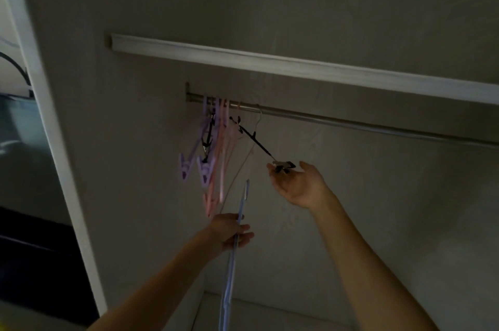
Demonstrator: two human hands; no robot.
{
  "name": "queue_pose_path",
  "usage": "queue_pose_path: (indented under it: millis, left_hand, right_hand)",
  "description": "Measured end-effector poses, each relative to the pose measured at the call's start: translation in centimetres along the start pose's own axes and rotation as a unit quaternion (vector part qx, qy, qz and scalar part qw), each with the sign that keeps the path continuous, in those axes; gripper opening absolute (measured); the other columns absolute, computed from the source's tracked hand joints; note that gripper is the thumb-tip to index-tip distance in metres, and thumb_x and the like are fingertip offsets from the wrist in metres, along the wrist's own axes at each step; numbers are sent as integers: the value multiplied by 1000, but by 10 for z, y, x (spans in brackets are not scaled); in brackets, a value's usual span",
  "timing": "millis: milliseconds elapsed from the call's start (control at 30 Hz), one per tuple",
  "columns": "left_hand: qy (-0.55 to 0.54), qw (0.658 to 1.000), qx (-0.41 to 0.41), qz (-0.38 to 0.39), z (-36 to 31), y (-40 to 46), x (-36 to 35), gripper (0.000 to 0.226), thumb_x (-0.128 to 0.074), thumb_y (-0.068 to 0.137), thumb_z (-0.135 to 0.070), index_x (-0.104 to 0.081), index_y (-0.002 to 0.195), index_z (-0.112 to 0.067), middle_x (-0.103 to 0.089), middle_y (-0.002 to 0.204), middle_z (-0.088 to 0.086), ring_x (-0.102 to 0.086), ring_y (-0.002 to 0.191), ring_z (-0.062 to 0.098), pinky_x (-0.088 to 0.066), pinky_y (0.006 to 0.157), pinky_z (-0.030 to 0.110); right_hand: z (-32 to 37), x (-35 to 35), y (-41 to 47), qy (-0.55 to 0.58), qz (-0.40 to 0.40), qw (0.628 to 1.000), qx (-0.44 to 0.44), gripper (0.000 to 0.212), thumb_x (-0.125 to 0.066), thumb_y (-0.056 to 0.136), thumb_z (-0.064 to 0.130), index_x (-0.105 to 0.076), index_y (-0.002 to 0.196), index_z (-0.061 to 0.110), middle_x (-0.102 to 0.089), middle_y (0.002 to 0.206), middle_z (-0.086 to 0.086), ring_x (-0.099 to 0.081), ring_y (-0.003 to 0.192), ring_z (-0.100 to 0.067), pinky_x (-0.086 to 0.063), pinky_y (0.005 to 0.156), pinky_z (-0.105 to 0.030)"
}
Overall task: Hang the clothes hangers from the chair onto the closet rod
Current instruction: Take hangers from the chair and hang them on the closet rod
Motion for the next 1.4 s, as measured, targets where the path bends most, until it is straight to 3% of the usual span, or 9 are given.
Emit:
queue_pose_path:
  millis: [133, 233, 633, 700, 900, 967, 1167, 1300, 1400]
  left_hand:
    - [-6, 1000, 6, 0, 0, 1, -1, 26, -44, 92, 13, -50, 82, -9, -58, 79, 11, -63, 35, 12, -51, 38, 19]
    - [-7, 1000, 11, 5, -2, 0, -6, 23, -45, 92, 13, -51, 86, -8, -59, 80, 11, -64, 37, 12, -52, 38, 19]
    - [-29, 999, -18, 4, -33, -20, -22, 39, -50, 97, -24, -46, 132, -7, -58, 87, 10, -60, 70, 21, -47, 60, 27]
    - [-13, 999, -31, -12, -50, -20, -26, 50, -46, 96, -39, -43, 135, -7, -58, 97, 12, -61, 73, 22, -47, 61, 27]
    - [11, 999, -49, 2, -87, -17, -49, 55, -43, 95, -48, -43, 137, -13, -52, 112, 10, -61, 86, 23, -47, 61, 27]
    - [8, 999, -49, 6, -84, -16, -51, 48, -43, 98, -38, -43, 137, -11, -52, 110, 10, -59, 76, 20, -46, 59, 26]
    - [-31, 999, -23, 24, -56, -23, -44, 36, -42, 100, -16, -42, 136, -8, -49, 113, 14, -56, 101, 30, -50, 73, 34]
    - [-30, 999, 0, 23, -31, -25, -36, 41, -37, 99, -5, -41, 139, -9, -47, 115, 18, -53, 122, 37, -45, 88, 34]
    - [-14, 1000, 7, 19, -19, -30, -28, 42, -34, 98, 1, -41, 139, -8, -48, 113, 18, -55, 119, 36, -47, 84, 34]
  right_hand:
    - [22, -3, -17, -137, -3, 990, 21, 63, -41, 90, 59, -57, 107, 1, -64, 108, -19, -62, 96, -32, -54, 77, -41]
    - [15, -13, -26, -300, -13, 954, 14, 39, -66, 83, 38, -61, 105, 7, -65, 111, -17, -65, 99, -27, -54, 86, -36]
    - [24, -14, -29, -542, -115, 812, 187, 25, -69, 85, 20, -58, 101, 3, -66, 86, -12, -63, 55, -15, -55, 52, -20]
    - [34, -16, -35, -615, -131, 743, 230, 30, -67, 85, 25, -53, 103, 6, -65, 88, -9, -65, 59, -18, -57, 59, -27]
    - [34, -40, -57, -849, -140, 382, 337, 34, -45, 97, 29, -42, 123, 8, -64, 97, -7, -60, 75, -21, -37, 52, -26]
    - [29, -39, -56, -875, -138, 331, 326, 38, -41, 98, 26, -37, 131, 8, -65, 100, -7, -62, 79, -22, -36, 57, -26]
    - [25, -42, -50, -875, -120, 352, 312, 68, -41, 98, 28, -1, 151, 18, -66, 106, -7, -64, 84, -22, -46, 65, -28]
    - [8, -55, -38, -877, -71, 391, 272, 57, -39, 99, 22, -15, 150, 22, -57, 129, -10, -60, 103, -26, -47, 77, -28]
    - [-6, -72, -33, -862, -48, 430, 265, 43, -36, 98, 19, -34, 140, 15, -60, 116, -12, -59, 88, -26, -39, 59, -25]
Point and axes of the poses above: each hand's wrist, its own y-axis towards the middle knuckle, its own x-axis out of the back of the hand, z = x × y, the point moved 10 cm from there along y, towards the middle knuckle
